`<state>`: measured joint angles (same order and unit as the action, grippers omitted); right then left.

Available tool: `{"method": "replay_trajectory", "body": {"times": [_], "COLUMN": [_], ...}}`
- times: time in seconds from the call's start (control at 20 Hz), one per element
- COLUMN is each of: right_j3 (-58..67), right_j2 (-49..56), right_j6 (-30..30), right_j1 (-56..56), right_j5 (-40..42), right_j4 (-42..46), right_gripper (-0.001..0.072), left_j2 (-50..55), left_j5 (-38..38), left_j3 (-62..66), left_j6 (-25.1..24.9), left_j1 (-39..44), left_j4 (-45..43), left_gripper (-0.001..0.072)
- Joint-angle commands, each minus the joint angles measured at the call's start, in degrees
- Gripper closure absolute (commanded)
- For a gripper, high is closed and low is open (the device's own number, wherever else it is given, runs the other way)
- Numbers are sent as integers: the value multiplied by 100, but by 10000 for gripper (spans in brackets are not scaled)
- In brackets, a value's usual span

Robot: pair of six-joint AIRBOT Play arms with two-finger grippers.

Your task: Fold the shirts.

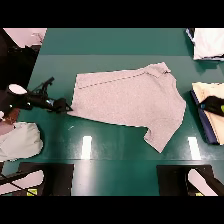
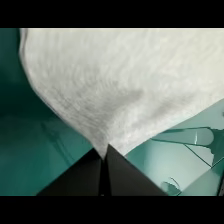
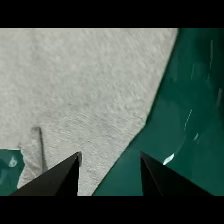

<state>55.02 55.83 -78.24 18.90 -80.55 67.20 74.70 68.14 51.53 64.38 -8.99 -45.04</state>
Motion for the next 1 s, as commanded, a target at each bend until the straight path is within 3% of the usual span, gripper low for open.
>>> {"method": "replay_trajectory", "body": {"times": [0.0, 0.4, 0.65, 0.75, 0.85, 0.95], "right_j3": [-925, -1447, -1436, -1425, -1331, -1054], "right_j2": [317, 1912, 2277, 2267, 2253, 2020], "right_j6": [229, 977, 977, 977, 979, 975], "right_j1": [852, 852, 96, -116, -210, -212], "right_j5": [208, 992, 1071, 1167, 1097, 986], "right_j4": [-37, -1825, -1766, -1766, -1768, -1775], "right_gripper": [286, 287, 298, 475, 699, 700], "left_j2": [-2, 0, 0, 0, -15, -221], "left_j5": [284, 280, 289, 352, 479, 369], "left_j3": [734, 848, 848, 848, 848, 881], "left_j6": [22, 31, 31, 33, 120, 170], "left_j1": [7, 7, 7, 7, 7, -13], "left_j4": [37, 35, 33, 33, 33, 31], "left_gripper": [687, 686, 686, 686, 687, 688]}}
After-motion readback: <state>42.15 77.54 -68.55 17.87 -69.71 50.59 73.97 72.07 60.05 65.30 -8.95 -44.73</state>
